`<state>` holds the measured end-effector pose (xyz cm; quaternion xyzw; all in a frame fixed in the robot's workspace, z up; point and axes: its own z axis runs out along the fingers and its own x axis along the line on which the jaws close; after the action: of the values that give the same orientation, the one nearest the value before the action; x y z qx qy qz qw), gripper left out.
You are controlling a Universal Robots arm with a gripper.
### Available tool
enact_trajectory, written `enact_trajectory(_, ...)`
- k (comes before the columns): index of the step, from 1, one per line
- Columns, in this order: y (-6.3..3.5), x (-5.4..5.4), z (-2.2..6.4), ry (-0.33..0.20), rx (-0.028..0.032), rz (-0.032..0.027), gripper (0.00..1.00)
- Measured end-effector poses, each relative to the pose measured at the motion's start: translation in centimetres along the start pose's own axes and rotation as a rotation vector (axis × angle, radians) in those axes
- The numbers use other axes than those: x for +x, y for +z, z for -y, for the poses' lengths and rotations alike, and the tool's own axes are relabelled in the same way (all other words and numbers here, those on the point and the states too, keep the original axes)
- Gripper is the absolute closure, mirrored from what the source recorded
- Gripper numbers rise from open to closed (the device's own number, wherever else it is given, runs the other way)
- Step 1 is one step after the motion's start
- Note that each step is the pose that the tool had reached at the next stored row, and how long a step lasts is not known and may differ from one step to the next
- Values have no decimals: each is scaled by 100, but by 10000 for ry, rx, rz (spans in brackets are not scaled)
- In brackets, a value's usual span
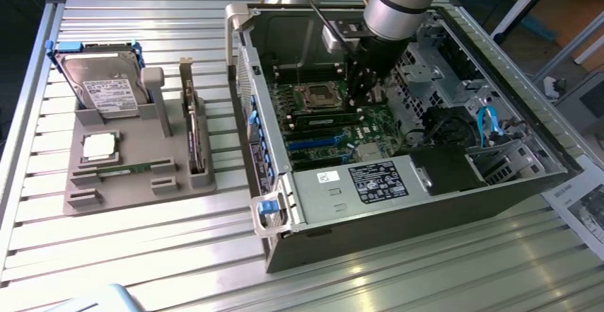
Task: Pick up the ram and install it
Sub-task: 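Press down the ram until it locks into place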
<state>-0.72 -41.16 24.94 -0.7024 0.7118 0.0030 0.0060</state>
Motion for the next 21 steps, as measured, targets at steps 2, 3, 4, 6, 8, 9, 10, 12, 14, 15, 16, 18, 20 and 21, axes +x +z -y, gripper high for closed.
enact_trajectory(2, 1, 1, -82, 1, 0, 2, 90)
enact_trajectory(3, 0, 2, -117, 0, 1, 1, 90)
enact_trajectory(4, 1, 2, -144, 1, 1, 2, 90)
enact_trajectory(6, 0, 3, -236, 1, 1, 2, 90)
enact_trajectory(8, 0, 4, -330, 0, 0, 1, 90)
enact_trajectory(9, 0, 4, -356, 1, 1, 2, 90)
enact_trajectory(10, 0, 4, -368, 1, 0, 2, 90)
enact_trajectory(12, -1, 5, -378, 0, 1, 2, 90)
enact_trajectory(14, -1, 5, -378, 0, 0, 1, 90)
enact_trajectory(15, 0, 5, -378, 0, 0, 2, 90)
enact_trajectory(16, 0, 5, -379, 0, 0, 2, 90)
enact_trajectory(18, -1, 5, -379, 0, 1, 2, 90)
enact_trajectory(20, 0, 5, -379, 0, 0, 1, 90)
enact_trajectory(21, 6, 5, -379, 0, 1, 3, 90)
